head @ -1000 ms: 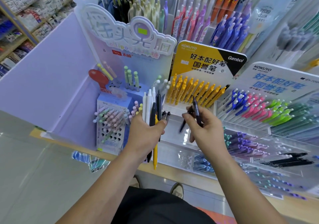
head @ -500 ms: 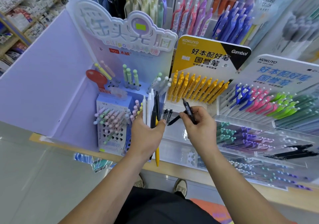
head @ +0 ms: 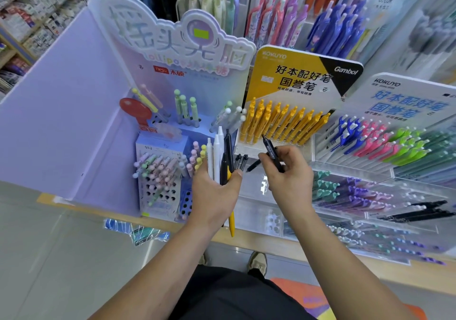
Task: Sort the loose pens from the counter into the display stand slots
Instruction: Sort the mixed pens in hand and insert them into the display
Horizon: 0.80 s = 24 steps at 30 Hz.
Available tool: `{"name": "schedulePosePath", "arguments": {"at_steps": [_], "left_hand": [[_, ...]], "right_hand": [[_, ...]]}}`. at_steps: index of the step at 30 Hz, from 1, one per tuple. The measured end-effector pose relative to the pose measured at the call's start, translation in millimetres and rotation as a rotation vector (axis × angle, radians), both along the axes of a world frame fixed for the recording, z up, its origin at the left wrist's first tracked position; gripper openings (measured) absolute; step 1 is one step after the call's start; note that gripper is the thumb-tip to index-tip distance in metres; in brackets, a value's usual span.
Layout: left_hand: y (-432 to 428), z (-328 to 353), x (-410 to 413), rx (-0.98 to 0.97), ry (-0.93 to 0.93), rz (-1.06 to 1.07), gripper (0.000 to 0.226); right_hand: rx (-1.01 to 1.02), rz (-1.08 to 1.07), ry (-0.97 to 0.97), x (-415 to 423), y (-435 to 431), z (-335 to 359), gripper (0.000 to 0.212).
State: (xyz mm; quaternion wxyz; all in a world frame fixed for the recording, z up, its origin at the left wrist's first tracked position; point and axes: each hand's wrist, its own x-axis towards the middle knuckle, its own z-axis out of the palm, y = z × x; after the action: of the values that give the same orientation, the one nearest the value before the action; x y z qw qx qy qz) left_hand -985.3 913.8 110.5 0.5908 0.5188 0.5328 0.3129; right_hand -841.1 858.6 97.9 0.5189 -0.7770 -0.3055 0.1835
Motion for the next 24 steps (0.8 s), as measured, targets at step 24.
{"name": "schedulePosePath", "arguments": {"at_steps": [24], "left_hand": [[-3.0, 9.4, 5.6, -0.067, -0.015, 0.077, 0.011]], "right_hand": [[-0.204, 0.108, -0.107, 0.8, 14.3, -14.6, 0.012]]}}
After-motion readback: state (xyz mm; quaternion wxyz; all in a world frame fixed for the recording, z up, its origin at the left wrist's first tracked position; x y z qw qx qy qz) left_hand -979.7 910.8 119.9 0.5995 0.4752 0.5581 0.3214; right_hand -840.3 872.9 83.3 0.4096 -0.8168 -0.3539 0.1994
